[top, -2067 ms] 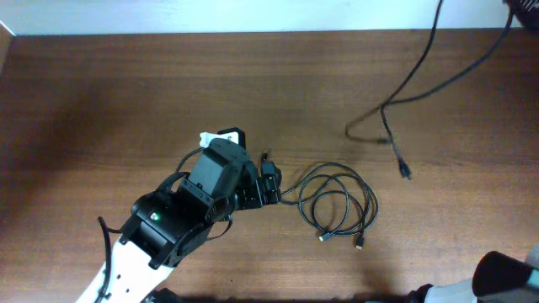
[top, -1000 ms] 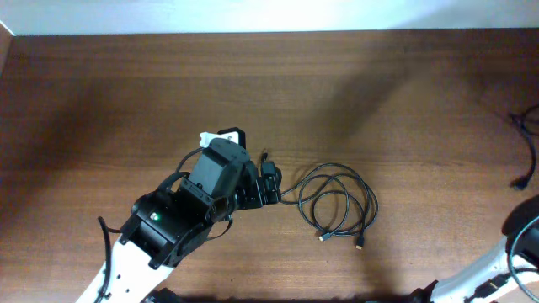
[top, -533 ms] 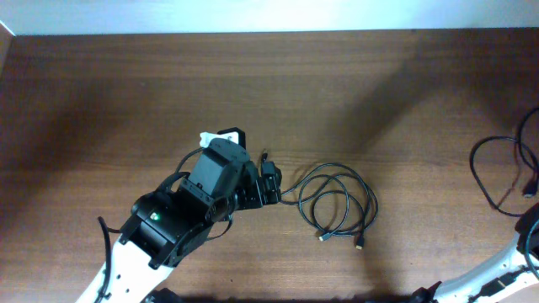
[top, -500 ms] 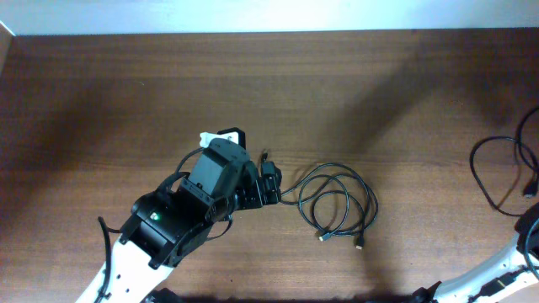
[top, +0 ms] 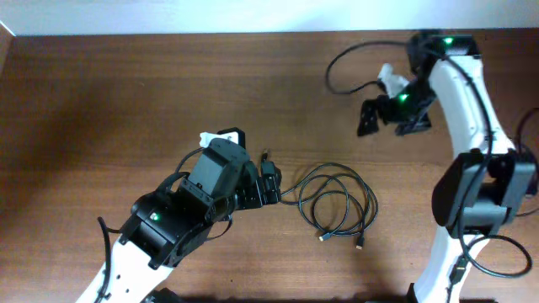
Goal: Untangle cables
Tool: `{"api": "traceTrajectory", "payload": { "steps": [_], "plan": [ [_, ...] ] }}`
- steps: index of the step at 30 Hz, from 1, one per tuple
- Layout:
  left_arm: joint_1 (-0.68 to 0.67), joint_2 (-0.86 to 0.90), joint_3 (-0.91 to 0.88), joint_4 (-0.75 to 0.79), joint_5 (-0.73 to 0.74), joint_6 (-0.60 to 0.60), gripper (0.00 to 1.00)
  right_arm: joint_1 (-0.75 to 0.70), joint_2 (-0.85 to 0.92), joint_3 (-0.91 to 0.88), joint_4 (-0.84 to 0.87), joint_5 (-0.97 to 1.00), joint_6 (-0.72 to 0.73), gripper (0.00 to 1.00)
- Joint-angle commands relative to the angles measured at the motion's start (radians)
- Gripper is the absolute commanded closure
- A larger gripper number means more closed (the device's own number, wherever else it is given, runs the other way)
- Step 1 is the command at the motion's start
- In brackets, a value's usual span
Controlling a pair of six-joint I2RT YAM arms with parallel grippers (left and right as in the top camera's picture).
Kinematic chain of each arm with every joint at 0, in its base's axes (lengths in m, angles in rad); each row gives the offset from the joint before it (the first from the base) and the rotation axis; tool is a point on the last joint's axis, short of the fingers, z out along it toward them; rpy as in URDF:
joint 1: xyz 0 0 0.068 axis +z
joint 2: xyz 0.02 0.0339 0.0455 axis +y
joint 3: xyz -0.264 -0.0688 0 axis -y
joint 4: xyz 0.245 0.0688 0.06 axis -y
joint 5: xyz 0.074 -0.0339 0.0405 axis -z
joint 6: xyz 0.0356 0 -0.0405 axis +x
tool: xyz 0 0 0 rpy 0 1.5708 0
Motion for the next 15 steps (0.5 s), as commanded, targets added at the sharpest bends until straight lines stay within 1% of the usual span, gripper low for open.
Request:
{"api": "traceTrajectory", "payload": {
  "steps": [1,2,4,6,8,9,10,11,12,14,15],
  "plan": [
    [0.002,-0.008,0.013,0.001,0.006,0.013,0.01,0.048,0.010,-0.126,0.003,0.016,-0.116,0.01],
    [0.002,-0.008,0.013,0.001,0.006,0.013,0.01,0.067,0.010,-0.219,0.037,0.012,-0.124,0.01],
    [0.002,-0.008,0.013,0.001,0.006,0.013,0.01,0.081,0.010,-0.328,0.104,-0.024,-0.123,0.00],
    [0.002,-0.008,0.013,0.002,0.006,0.013,0.01,0.087,0.010,-0.443,0.187,-0.070,-0.123,0.06],
    [0.002,-0.008,0.013,0.001,0.007,0.013,0.01,0.093,0.010,-0.531,0.268,-0.086,-0.123,0.16],
    [0.002,-0.008,0.013,0.001,0.006,0.013,0.01,0.093,0.010,-0.551,0.293,-0.086,-0.123,0.23],
    [0.002,-0.008,0.013,0.001,0.006,0.013,0.01,0.093,0.010,-0.554,0.306,-0.086,-0.122,0.27],
    [0.002,-0.008,0.013,0.001,0.006,0.013,0.01,0.093,0.010,-0.554,0.319,-0.086,-0.122,0.36],
    [0.002,-0.008,0.013,0.001,0.007,0.013,0.01,0.093,0.010,-0.554,0.347,-0.086,-0.097,0.39],
    [0.002,-0.008,0.013,0.001,0.006,0.013,0.01,0.093,0.010,-0.554,0.395,-0.087,-0.069,0.39],
    [0.002,-0.008,0.013,0.001,0.006,0.013,0.01,0.093,0.010,-0.554,0.410,-0.087,-0.070,0.32]
  ]
}}
